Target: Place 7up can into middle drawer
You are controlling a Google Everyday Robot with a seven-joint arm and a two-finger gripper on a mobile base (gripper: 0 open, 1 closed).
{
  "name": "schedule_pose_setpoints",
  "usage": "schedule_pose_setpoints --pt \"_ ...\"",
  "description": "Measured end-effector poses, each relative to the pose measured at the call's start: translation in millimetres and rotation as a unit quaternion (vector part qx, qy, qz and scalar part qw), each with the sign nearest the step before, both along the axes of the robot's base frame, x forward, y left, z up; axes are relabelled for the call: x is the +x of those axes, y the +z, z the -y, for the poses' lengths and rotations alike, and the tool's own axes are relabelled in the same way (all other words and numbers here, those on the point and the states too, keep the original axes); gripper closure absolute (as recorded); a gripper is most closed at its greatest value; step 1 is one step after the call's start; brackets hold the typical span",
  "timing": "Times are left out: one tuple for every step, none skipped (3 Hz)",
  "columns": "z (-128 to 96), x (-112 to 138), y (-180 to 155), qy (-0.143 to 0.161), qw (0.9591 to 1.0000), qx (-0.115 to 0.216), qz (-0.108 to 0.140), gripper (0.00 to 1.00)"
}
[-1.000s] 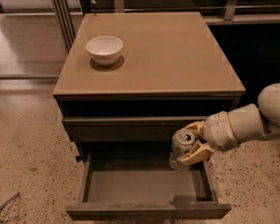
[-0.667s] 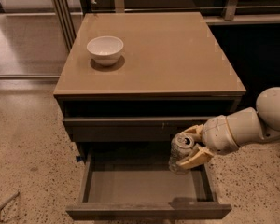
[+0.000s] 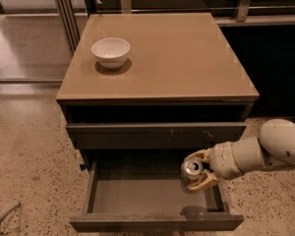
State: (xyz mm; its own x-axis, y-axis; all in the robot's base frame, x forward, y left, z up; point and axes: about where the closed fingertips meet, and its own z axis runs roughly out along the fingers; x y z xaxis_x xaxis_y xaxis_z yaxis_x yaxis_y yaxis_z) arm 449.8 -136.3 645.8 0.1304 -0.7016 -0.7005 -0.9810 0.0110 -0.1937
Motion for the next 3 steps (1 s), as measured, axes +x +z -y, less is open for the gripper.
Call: schedule_pose_setpoints --pt "4.8 13.0 -63.0 0.008 0.9997 0.01 0.021 1.0" --pt "4.5 19.8 -123.9 0.011 0.9993 0.037 0.003 1.0" --pt "0.3 15.6 -137.8 0.01 0.9988 0.047 -0.008 1.0"
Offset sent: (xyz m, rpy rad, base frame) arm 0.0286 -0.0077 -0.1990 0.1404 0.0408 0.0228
